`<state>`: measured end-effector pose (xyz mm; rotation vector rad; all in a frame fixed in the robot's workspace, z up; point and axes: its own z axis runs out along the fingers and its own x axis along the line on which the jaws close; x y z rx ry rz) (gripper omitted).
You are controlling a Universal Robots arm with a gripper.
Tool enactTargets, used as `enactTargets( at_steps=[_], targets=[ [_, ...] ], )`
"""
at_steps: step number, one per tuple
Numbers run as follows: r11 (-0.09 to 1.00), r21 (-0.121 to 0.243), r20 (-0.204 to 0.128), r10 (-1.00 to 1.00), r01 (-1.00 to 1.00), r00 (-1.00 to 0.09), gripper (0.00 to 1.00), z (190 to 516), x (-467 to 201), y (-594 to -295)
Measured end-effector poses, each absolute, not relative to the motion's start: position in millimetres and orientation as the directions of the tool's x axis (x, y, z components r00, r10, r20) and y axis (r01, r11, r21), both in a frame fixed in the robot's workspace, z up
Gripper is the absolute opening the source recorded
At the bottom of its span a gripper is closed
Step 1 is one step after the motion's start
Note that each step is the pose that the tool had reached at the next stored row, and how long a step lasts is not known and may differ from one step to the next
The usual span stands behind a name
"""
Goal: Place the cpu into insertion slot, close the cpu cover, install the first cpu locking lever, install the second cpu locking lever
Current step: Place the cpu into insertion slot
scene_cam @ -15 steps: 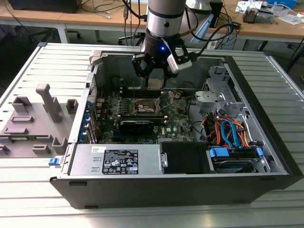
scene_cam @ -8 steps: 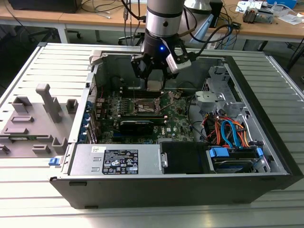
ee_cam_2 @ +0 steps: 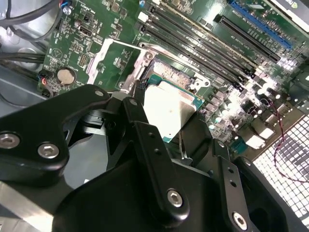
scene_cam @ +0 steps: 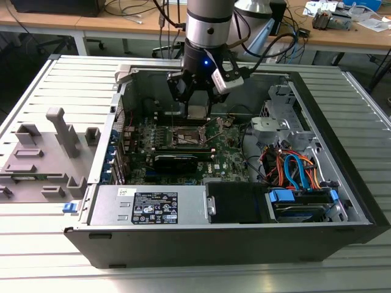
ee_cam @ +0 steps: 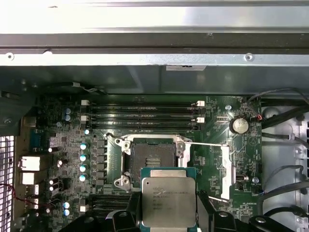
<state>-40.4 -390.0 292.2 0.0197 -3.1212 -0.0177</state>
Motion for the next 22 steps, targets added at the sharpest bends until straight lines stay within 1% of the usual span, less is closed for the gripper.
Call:
enactTargets(
  at_steps=[8,22],
  targets=[
    [1.0,0.011,0.02,-0.013,-0.013,-1.0,0.55,279.1,-43.7,-388.2],
    [1.0,0.011,0.02,0.005,0.005,-1.0,0.55,278.3,-43.7,-388.2]
  ],
)
